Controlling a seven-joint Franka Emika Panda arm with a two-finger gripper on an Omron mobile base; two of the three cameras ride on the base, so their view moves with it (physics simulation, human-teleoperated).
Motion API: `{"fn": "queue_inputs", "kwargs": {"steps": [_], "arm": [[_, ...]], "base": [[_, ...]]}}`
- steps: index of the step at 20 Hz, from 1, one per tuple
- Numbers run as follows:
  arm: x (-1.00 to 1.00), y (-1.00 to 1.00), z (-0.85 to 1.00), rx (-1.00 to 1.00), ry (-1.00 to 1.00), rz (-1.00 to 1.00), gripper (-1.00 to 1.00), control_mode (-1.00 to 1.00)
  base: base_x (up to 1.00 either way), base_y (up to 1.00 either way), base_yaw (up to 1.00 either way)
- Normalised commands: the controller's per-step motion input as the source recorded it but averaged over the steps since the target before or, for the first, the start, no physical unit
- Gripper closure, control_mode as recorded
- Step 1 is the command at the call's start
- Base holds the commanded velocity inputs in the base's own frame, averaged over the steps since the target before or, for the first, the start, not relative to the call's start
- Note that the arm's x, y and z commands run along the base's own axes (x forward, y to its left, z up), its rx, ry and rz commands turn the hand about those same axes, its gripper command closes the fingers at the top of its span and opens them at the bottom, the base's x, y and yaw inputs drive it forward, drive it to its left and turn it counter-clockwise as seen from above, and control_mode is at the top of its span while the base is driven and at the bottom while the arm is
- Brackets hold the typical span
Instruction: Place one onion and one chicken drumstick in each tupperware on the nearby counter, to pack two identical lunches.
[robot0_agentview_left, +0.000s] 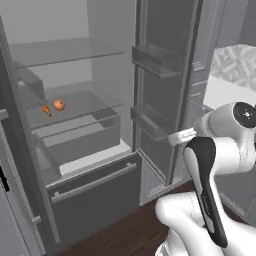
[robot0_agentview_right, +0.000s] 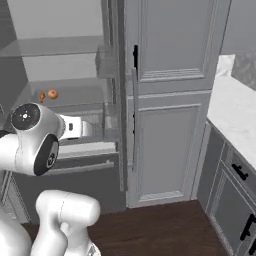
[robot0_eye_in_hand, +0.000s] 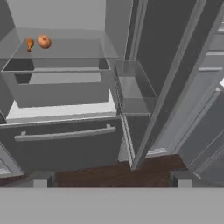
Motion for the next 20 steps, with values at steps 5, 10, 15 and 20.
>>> {"fn": "queue_inputs", "kwargs": {"steps": [5, 10, 15, 20], "arm": [[0.00, 0.00, 0.00, 0.00, 0.00, 0.00, -1.00, 1.00], [0.00, 0.00, 0.00, 0.00, 0.00, 0.00, -1.00, 1.00], [0.00, 0.00, 0.00, 0.00, 0.00, 0.00, -1.00, 1.00], [0.40, 0.02, -0.22, -0.01, -0.01, 0.01, -1.00, -1.00]], "base": [[0.81, 0.56, 0.51], [0.83, 0.27, 0.41], [0.25, 0.40, 0.35], [0.09, 0.07, 0.08]]}}
